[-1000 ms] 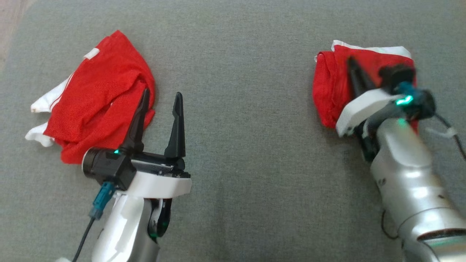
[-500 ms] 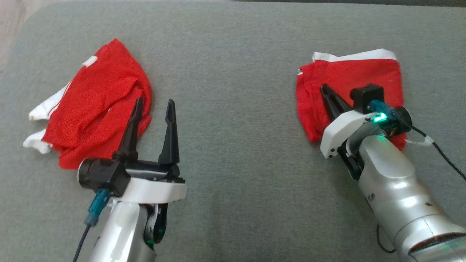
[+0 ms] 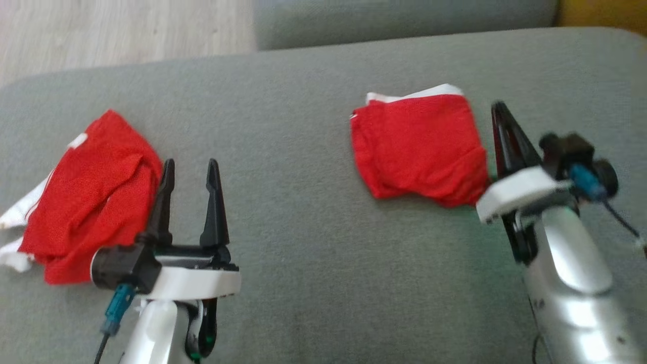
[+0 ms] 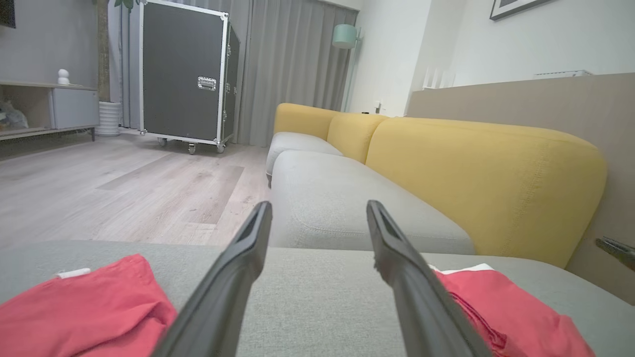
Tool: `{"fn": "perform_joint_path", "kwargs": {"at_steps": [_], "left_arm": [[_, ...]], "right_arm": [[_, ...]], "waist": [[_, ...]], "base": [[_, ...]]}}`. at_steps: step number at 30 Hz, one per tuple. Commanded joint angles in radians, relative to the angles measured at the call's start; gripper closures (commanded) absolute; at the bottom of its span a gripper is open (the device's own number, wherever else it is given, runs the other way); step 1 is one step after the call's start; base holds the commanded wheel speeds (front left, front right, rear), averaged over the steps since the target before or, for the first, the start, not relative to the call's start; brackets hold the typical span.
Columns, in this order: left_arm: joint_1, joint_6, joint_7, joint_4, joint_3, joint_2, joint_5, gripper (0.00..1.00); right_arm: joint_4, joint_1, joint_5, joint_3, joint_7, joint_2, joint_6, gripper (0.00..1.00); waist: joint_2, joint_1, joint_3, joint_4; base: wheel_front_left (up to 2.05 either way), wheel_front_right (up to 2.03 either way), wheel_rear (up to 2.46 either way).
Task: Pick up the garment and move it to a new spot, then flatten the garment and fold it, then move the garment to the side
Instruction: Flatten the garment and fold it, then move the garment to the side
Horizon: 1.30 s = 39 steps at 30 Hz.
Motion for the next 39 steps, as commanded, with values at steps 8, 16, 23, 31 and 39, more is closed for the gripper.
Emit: {"fn": "perform_joint_path", "kwargs": {"at_steps": [8, 16, 23, 31, 39], "left_arm": [[0.042, -0.004, -0.005, -0.019, 0.059, 0.006, -0.003, 0.00], [0.076, -0.007, -0.005, -0.010, 0.071, 0.006, -0.004, 0.00], [0.065, -0.009, -0.005, -0.017, 0.059, 0.006, -0.006, 0.00], [0.022, -0.017, -0.005, -0.022, 0.034, 0.006, 0.000, 0.00], [-0.024, -0.021, -0.005, -0.007, 0.000, 0.006, 0.008, 0.00]], "right_arm": [[-0.214, 0.221, 0.023, -0.027, -0.011, 0.018, -0.001, 0.00], [-0.267, 0.322, 0.048, -0.016, -0.011, 0.018, -0.001, 0.00], [-0.273, 0.303, 0.047, -0.016, -0.011, 0.018, -0.001, 0.00], [-0.183, 0.191, 0.052, -0.034, 0.003, 0.018, -0.001, 0.00], [0.022, 0.013, 0.000, -0.157, 0.064, 0.018, -0.001, 0.00]], "waist": [[-0.0001, 0.0001, -0.076, -0.078], [-0.0001, 0.0001, -0.096, -0.094], [-0.0001, 0.0001, -0.080, -0.083], [-0.0001, 0.0001, -0.007, -0.028], [-0.0001, 0.0001, 0.057, 0.048]], "base": [[0.00, 0.00, 0.00], [0.00, 0.00, 0.00], [0.00, 0.00, 0.00], [0.00, 0.00, 0.00], [0.00, 0.00, 0.00]]}}
